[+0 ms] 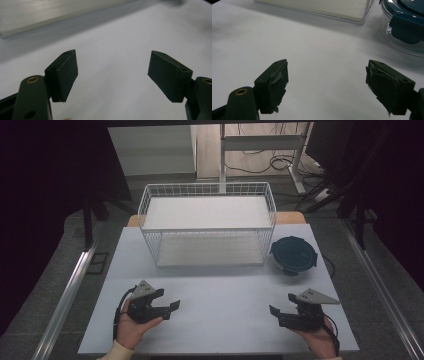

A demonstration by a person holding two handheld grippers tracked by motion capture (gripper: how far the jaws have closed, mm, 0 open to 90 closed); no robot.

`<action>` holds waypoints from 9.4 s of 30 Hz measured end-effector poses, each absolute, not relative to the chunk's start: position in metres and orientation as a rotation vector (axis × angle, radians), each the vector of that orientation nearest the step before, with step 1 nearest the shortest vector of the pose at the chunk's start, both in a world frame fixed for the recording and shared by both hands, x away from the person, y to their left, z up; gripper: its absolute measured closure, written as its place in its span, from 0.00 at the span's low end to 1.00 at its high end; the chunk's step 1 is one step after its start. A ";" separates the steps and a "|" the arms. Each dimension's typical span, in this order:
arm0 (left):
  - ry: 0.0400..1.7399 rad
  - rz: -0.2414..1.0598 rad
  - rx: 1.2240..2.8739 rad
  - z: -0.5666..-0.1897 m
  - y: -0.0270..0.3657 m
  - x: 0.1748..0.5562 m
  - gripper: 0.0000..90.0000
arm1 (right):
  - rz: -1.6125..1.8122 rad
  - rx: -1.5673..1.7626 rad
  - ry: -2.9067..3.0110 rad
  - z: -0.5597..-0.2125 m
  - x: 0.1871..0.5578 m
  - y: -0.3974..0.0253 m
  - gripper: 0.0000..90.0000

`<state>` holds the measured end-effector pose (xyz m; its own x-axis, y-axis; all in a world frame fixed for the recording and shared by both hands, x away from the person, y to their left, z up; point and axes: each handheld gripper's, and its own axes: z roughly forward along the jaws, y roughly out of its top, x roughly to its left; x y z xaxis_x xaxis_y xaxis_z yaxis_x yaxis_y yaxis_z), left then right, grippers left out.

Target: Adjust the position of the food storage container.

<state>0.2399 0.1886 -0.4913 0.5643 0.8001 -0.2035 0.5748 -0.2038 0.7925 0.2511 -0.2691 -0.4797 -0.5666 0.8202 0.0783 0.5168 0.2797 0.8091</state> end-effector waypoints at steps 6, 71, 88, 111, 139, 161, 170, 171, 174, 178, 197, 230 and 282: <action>1.099 0.285 1.878 -0.487 0.188 0.238 0.26 | 1.182 1.210 2.206 -0.478 0.249 -0.268 0.21; 1.193 0.239 1.896 -0.496 0.189 0.250 0.21 | 0.953 1.607 2.127 -0.407 0.414 -0.296 0.87; 1.206 0.246 1.924 -0.501 0.189 0.253 0.21 | 0.855 1.631 2.126 -0.417 0.484 -0.284 1.00; 1.210 0.275 1.934 -0.504 0.193 0.253 0.23 | 0.707 1.683 2.126 -0.448 0.536 -0.283 1.00; 1.210 0.275 1.943 -0.506 0.190 0.250 0.24 | 0.571 1.652 2.195 -0.445 0.495 -0.272 1.00; 1.208 0.293 1.936 -0.503 0.189 0.247 0.24 | 0.614 1.627 2.208 -0.446 0.441 -0.276 1.00; 1.221 0.303 1.939 -0.504 0.189 0.247 0.24 | 0.683 1.637 2.210 -0.445 0.434 -0.285 1.00; 1.222 0.304 1.938 -0.504 0.189 0.248 0.24 | 0.721 1.634 2.210 -0.443 0.432 -0.291 1.00; 1.222 0.307 1.938 -0.504 0.189 0.248 0.24 | 0.768 1.624 2.166 -0.435 0.428 -0.305 1.00; 1.224 0.305 1.940 -0.504 0.189 0.249 0.24 | 0.813 1.656 2.091 -0.423 0.420 -0.338 1.00; 1.224 0.302 1.946 -0.504 0.188 0.249 0.23 | 0.558 1.618 2.209 -0.458 0.399 -0.384 1.00; 1.229 0.291 1.946 -0.503 0.188 0.250 0.23 | 0.634 1.471 2.377 -0.466 0.372 -0.317 1.00; 1.248 0.300 1.925 -0.501 0.196 0.251 0.24 | 0.773 1.373 2.517 -0.483 0.347 -0.187 1.00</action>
<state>0.2515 0.1958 -0.5010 0.4843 0.8477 -0.2164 0.6566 -0.1887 0.7302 0.3468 -0.1874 -0.4834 -0.5609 0.8225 0.0937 0.7333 0.4411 0.5174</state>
